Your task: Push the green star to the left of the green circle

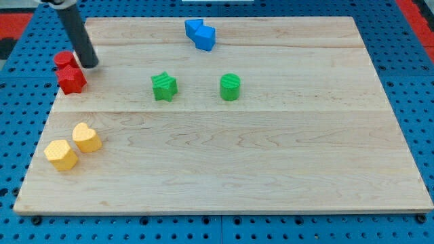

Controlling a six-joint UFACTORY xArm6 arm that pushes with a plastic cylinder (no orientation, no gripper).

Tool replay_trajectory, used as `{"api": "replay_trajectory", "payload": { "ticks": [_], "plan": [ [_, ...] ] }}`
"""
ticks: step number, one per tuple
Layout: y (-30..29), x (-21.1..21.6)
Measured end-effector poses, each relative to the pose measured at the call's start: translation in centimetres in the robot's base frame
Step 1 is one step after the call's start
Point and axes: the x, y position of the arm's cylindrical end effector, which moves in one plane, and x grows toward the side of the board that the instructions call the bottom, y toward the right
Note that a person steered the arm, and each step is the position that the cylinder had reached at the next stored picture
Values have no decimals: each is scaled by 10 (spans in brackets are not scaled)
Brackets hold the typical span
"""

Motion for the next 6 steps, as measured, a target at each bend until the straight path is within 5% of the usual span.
{"api": "replay_trajectory", "payload": {
  "ticks": [2, 4, 6],
  "plan": [
    [73, 54],
    [188, 62],
    [203, 137]
  ]
}}
